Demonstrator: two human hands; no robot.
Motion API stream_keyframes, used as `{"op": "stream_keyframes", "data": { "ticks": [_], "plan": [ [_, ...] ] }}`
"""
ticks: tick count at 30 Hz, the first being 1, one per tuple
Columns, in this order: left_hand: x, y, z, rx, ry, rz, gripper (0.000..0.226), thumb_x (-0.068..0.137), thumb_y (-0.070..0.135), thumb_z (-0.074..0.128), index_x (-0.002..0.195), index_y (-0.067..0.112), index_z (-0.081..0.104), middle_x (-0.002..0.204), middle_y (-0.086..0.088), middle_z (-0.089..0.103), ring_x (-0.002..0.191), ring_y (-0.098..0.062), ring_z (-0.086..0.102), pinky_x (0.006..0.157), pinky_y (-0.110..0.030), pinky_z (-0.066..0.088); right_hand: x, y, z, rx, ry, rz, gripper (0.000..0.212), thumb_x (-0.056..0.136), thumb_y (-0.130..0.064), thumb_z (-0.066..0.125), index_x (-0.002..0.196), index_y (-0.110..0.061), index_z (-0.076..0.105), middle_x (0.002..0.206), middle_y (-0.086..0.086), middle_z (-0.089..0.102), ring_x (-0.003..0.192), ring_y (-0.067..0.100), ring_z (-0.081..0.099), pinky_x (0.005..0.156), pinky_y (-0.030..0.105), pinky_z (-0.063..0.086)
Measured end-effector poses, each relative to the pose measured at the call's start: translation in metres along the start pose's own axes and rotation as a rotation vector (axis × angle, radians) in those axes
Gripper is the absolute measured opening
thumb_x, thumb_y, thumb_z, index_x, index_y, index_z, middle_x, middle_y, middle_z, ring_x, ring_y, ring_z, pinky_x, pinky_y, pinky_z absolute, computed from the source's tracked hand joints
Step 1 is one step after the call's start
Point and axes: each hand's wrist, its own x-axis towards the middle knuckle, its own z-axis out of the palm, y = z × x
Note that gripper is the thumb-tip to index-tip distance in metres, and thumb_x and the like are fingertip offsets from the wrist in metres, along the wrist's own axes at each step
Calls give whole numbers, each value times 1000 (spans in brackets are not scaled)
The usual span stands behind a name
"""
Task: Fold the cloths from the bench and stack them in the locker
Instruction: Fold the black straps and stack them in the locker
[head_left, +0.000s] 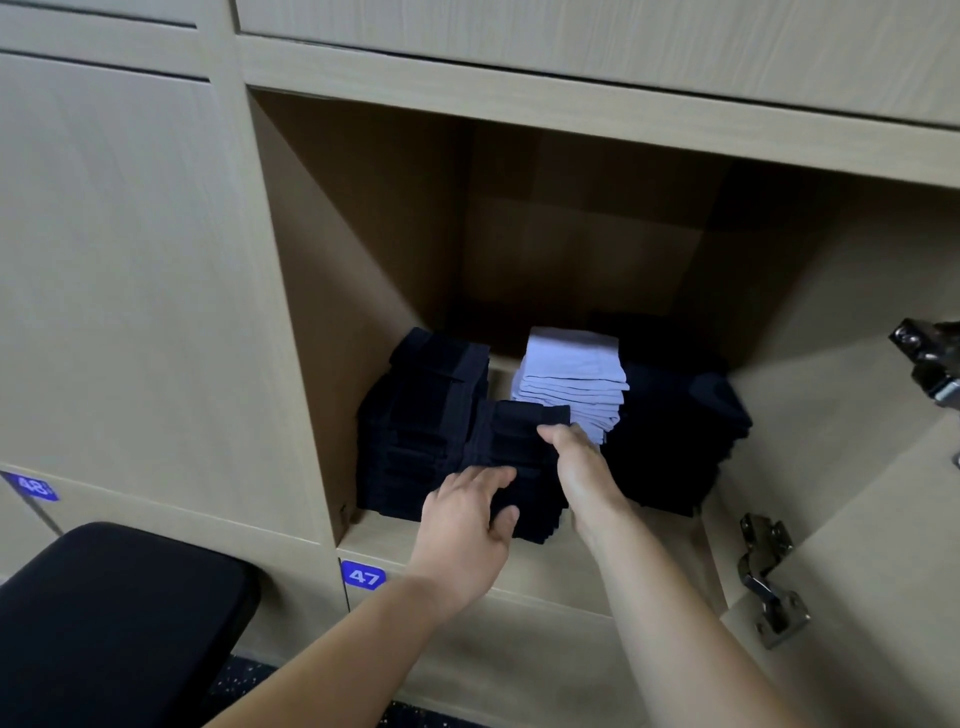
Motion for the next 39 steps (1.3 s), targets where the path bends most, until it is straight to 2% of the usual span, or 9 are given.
{"op": "stream_keyframes", "data": {
  "ticks": [6,9,12,15,27,32,34,36,39],
  "plan": [
    [5,-7,-12,301,157,302,31,83,33,62,112,21,70,108,5,66,102,-20,59,89,-24,32,-4,14,-15,167,80,6,52,99,-44,43,143,-17,45,141,5,51,131,21,45,104,35,35],
    [22,-9,-14,509,134,425,54,76,42,75,122,15,66,126,-5,62,123,-25,48,104,-34,29,-8,26,-19,237,61,80,44,103,-40,35,132,-12,52,120,0,57,116,16,53,86,25,37],
    [40,1,-21,779,-105,404,81,83,61,58,147,15,40,157,-13,32,148,-29,20,120,-40,3,-2,36,-12,317,39,154,39,102,-45,35,92,-21,63,84,-4,66,72,7,63,57,18,49],
    [61,3,-23,970,-252,342,92,90,72,33,156,19,-4,164,-8,-7,149,-25,-17,114,-42,-23,12,38,-3,343,23,165,43,100,-52,37,100,-23,69,86,1,74,78,15,70,59,26,53],
    [76,-9,-17,910,-362,271,88,90,72,23,156,20,-5,165,-2,0,151,-18,-9,122,-39,-3,32,35,-3,242,54,217,35,103,-42,37,88,-27,64,82,-1,69,74,14,65,49,23,48],
    [70,-9,-19,901,-309,294,79,94,66,12,155,19,-7,164,-4,-6,150,-19,-15,122,-40,-6,22,31,-3,273,86,168,37,102,-49,34,91,-26,60,87,1,66,81,15,62,64,28,50],
    [65,-12,-21,873,-280,313,74,95,61,5,155,19,-7,164,-4,-6,150,-17,-14,122,-39,-8,19,36,-1,265,127,91,44,99,-56,35,110,-25,63,108,2,67,100,17,63,87,34,51],
    [60,-16,-23,865,-265,334,69,96,55,1,155,19,-8,164,-3,-7,150,-17,-15,121,-38,-11,14,40,5,211,143,3,55,95,-60,38,137,-27,51,138,-3,55,125,16,52,111,36,36],
    [54,-20,-27,826,-255,347,61,104,47,10,154,18,-10,164,-4,-10,150,-17,-15,120,-35,-12,7,35,12,101,135,-108,53,104,-40,33,153,-20,24,154,-7,29,143,11,25,108,19,16]
  ]
}}
